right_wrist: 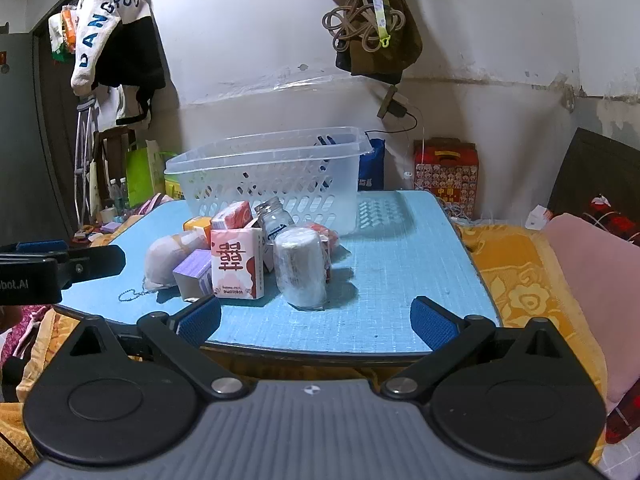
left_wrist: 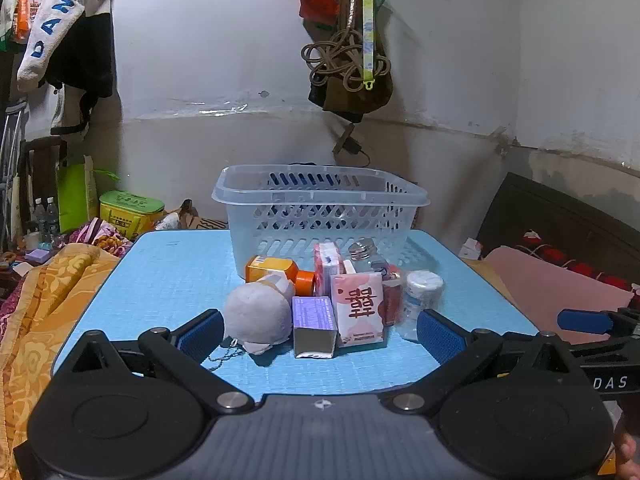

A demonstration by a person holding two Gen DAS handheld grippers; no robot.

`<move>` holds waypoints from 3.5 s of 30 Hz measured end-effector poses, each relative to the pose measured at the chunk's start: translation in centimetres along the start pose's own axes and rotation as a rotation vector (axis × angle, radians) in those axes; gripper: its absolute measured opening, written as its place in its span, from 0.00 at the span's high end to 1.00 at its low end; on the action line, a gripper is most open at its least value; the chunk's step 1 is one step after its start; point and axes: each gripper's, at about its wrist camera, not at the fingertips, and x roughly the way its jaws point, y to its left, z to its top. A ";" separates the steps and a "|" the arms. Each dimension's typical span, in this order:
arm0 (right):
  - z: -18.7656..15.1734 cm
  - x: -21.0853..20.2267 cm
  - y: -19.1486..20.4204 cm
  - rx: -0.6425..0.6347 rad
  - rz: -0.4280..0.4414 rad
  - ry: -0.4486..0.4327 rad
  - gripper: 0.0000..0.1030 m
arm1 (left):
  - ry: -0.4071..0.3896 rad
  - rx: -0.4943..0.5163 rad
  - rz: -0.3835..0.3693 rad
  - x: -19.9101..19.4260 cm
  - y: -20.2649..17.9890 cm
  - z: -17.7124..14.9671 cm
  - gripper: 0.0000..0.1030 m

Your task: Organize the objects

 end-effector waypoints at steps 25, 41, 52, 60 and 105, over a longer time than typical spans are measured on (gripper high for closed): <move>-0.1 0.1 0.6 -0.023 -0.014 -0.003 0.00 | -0.027 -0.008 0.005 -0.6 0.3 -0.2 0.00; -0.1 0.1 0.3 -0.012 -0.021 0.002 0.00 | -0.035 0.025 -0.008 -0.2 -0.4 -0.3 0.00; -0.3 -0.4 0.2 -0.023 0.007 -0.029 0.00 | -0.042 0.050 0.019 -0.7 -1.0 -0.6 0.00; -0.3 -0.3 0.3 -0.022 -0.008 -0.023 0.00 | -0.059 0.044 0.024 -0.8 -0.7 -0.5 0.00; -0.9 -0.5 1.3 -0.052 -0.080 -0.101 0.00 | 0.036 -0.007 0.009 0.0 0.4 -1.3 0.00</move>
